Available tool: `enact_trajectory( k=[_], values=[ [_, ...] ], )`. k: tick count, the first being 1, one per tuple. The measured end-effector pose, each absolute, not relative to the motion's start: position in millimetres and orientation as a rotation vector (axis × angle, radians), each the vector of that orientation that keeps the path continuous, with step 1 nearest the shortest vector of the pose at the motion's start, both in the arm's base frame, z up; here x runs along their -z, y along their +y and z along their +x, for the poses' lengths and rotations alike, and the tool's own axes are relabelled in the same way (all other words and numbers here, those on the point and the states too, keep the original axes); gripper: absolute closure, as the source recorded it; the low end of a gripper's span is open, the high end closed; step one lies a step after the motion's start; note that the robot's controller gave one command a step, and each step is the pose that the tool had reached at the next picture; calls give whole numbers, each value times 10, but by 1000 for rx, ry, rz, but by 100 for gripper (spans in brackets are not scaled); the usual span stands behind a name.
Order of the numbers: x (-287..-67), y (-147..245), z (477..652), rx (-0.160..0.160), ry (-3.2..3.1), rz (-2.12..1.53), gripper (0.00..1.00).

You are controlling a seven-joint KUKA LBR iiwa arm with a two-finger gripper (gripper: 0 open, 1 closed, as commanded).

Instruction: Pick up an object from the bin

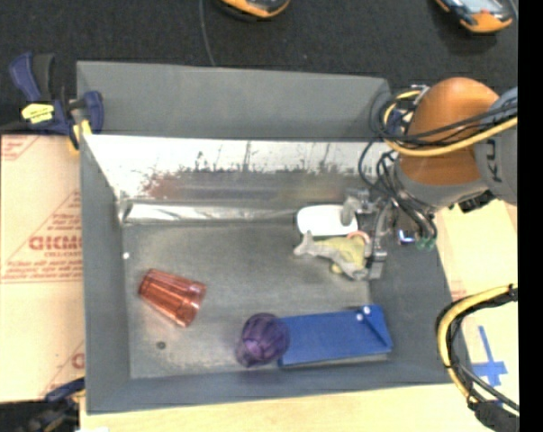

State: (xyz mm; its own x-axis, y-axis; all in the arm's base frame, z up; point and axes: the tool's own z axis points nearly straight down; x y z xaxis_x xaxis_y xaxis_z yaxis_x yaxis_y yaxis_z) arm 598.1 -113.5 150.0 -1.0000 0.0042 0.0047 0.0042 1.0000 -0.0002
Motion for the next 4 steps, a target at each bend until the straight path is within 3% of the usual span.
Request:
enact_trajectory(
  k=[1,2,3,4],
  values=[
    [-1549,-1133,6000,-3,-3145,-2,0],
    [-1355,-1162,6205,-1,-3141,-238,0],
    [-1411,-1172,6237,-5,-3142,-253,0],
    [-1228,-1103,6182,2,-3102,-555,0]
  ],
)
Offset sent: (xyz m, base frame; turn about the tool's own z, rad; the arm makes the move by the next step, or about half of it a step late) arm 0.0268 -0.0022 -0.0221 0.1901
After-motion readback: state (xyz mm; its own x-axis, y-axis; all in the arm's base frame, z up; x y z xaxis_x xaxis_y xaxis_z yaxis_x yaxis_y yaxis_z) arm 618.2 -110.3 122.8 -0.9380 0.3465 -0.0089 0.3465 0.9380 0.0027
